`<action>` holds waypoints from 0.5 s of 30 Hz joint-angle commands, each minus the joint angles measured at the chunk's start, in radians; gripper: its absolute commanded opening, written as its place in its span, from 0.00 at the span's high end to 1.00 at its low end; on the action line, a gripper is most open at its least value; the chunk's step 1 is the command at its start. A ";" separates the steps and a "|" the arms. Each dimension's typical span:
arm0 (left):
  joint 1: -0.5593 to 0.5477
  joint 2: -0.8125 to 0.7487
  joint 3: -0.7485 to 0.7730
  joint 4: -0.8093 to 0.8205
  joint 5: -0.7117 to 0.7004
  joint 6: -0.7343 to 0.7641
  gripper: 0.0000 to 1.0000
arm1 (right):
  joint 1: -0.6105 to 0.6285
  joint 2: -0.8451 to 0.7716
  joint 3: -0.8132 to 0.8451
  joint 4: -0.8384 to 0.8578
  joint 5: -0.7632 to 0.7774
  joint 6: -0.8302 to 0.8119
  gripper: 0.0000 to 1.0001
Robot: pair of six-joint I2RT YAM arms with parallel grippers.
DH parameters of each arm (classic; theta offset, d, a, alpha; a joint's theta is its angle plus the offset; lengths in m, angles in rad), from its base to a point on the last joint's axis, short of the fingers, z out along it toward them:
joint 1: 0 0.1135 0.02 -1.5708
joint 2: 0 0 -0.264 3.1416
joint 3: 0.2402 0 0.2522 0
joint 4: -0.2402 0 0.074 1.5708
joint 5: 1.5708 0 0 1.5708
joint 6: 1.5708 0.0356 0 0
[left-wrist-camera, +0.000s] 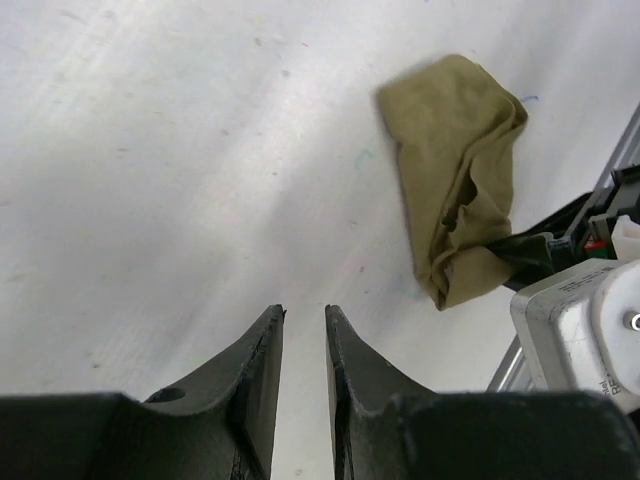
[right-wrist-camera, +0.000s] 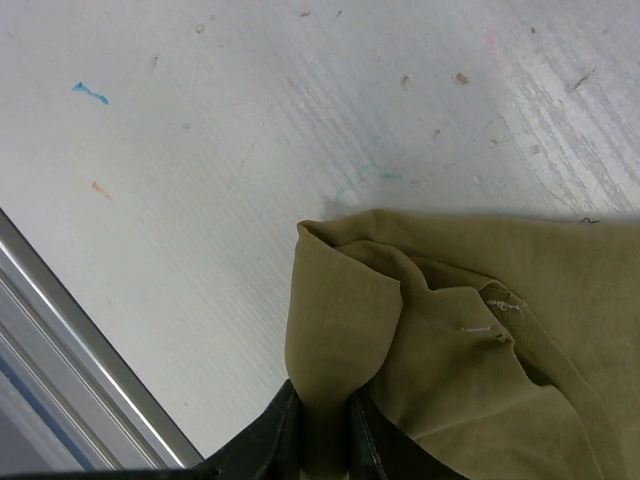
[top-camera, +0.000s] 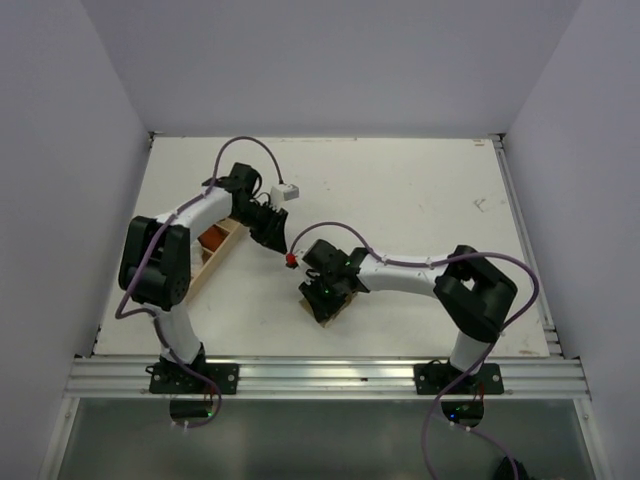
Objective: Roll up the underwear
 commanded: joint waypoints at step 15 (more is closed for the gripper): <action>0.109 -0.383 -0.142 1.099 -0.249 -0.740 0.81 | -0.156 0.143 -0.013 0.032 -0.311 -0.059 0.88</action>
